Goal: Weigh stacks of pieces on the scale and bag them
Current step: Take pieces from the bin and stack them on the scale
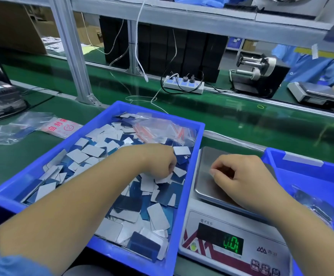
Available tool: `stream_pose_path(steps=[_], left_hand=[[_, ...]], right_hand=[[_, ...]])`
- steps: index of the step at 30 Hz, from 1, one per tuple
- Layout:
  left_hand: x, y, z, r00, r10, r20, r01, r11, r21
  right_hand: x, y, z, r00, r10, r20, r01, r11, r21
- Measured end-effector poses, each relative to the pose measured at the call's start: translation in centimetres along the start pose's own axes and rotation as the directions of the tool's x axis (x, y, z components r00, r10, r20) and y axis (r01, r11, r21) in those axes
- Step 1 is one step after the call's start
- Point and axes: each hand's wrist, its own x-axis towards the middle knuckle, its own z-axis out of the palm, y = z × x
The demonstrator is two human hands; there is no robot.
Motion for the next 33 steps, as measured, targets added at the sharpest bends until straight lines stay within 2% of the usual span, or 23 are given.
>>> stream_pose_path(steps=[4,13,20,26,33], left_hand=[[-0.1,-0.2,0.1,0.998,-0.031,0.046,0.032,0.999,-0.009],[-0.7,0.0,-0.4,0.971,-0.127,0.201,0.090,0.978,0.188],[-0.5,-0.2,-1.2,0.970,-0.125,0.207,0.087,0.979,0.184],[-0.8,-0.3,-1.2,0.959,-0.184,0.216,0.164,0.981,0.108],[-1.3,0.0,-1.5,0.965,-0.192,0.178,0.163,0.973,0.166]], right_hand=[[0.0,0.1,0.1,1.000,-0.016,-0.001,0.016,1.000,0.000],[-0.1,0.1,0.1,0.999,-0.030,0.011,0.030,0.999,0.019],[0.0,0.3,0.1,0.999,-0.032,0.002,0.032,0.999,0.027],[0.0,0.3,0.1,0.999,-0.053,-0.003,0.053,0.998,0.016],[-0.1,0.2,0.2,0.999,-0.046,0.004,0.046,0.999,0.029]])
